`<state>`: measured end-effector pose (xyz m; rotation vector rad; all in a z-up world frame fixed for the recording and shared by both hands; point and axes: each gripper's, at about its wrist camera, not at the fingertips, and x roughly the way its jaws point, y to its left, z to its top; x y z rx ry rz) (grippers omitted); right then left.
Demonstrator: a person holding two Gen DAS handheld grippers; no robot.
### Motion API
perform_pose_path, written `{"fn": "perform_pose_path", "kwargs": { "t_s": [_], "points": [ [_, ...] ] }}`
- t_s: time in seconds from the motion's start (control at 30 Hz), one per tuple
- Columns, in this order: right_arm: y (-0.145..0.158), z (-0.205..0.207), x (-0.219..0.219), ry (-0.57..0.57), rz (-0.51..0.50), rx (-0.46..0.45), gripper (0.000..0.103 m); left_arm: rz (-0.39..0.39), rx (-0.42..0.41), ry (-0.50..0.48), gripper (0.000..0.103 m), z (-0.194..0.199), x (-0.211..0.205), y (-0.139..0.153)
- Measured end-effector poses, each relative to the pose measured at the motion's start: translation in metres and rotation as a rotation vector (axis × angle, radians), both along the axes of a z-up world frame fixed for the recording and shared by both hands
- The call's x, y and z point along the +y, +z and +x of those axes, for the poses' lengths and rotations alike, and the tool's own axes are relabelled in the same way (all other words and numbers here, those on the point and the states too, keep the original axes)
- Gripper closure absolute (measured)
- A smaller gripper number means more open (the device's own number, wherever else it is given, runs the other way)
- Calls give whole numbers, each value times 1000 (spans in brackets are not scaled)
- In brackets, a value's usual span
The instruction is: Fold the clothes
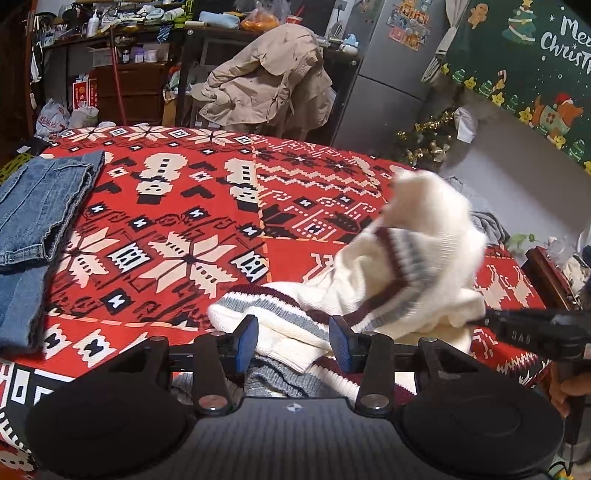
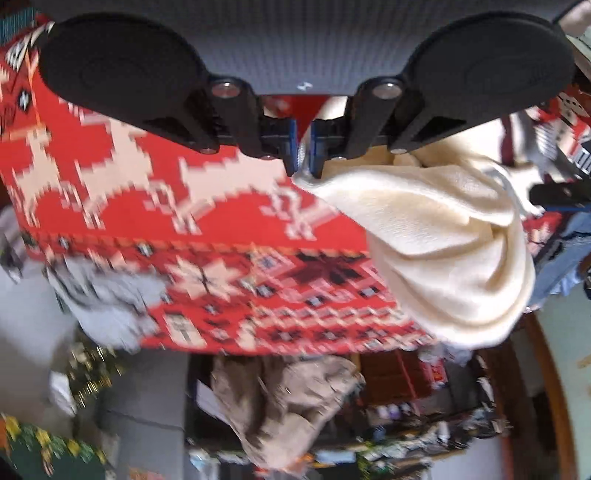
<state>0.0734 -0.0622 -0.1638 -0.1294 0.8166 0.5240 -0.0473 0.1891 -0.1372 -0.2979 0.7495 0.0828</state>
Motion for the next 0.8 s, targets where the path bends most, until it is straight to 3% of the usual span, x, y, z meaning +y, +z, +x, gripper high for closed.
{"fn": "perform_pose_path", "kwargs": {
  "t_s": [0.17,0.3,0.4,0.67,0.8],
  "points": [
    [-12,-3,-15,-39,18,45,92,11,4,-19,61,0,-6,-1],
    [-2,-9,-22,-47,36,5,86,6,-3,-51,61,2,-12,0],
    [14,-11,-26,-39,75,-16,75,-4,-7,-92,59,4,-20,1],
    [43,-26,-19,23,115,-54,71,45,34,-254,56,17,-60,-11],
    [44,-31,-15,41,117,-48,70,67,50,-232,56,31,-61,-15]
  ]
}}
